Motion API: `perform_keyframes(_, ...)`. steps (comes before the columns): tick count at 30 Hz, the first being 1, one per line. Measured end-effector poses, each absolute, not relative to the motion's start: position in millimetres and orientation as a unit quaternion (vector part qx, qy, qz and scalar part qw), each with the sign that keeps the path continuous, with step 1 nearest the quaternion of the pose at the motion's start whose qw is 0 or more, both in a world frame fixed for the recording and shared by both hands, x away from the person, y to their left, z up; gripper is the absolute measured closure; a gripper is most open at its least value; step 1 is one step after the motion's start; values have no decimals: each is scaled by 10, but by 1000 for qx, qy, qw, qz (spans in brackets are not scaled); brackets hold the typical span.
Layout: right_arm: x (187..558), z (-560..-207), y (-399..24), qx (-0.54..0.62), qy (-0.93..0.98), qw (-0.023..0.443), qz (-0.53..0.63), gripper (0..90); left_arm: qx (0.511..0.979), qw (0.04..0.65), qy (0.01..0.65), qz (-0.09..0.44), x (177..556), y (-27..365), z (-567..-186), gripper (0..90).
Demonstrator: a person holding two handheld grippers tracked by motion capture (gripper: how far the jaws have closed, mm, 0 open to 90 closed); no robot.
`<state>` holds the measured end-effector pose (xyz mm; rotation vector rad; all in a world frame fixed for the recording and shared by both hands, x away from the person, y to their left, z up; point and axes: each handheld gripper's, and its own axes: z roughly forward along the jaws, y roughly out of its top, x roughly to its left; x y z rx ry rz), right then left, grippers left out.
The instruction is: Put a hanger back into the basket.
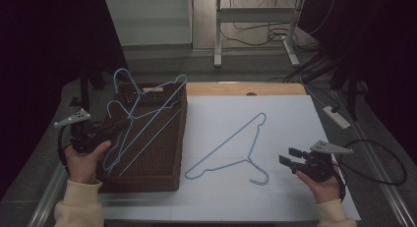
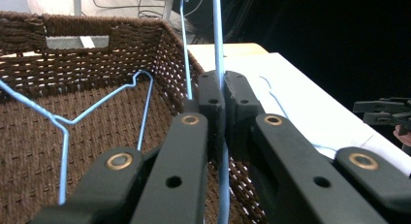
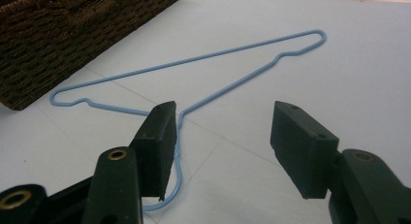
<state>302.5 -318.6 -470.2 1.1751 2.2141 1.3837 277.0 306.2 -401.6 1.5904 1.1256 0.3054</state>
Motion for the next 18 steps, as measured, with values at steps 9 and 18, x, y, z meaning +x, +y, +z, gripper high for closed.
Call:
perform_keyframes(9, 3023, -4702, -3184, 405, 767, 140, 478, 434, 676, 535, 491, 126, 2809, 3119, -4094, 869)
perform_keyframes(18, 3025, -4706, -3181, 405, 767, 140, 478, 434, 682, 521, 503, 105, 2850, 3135, -4174, 869)
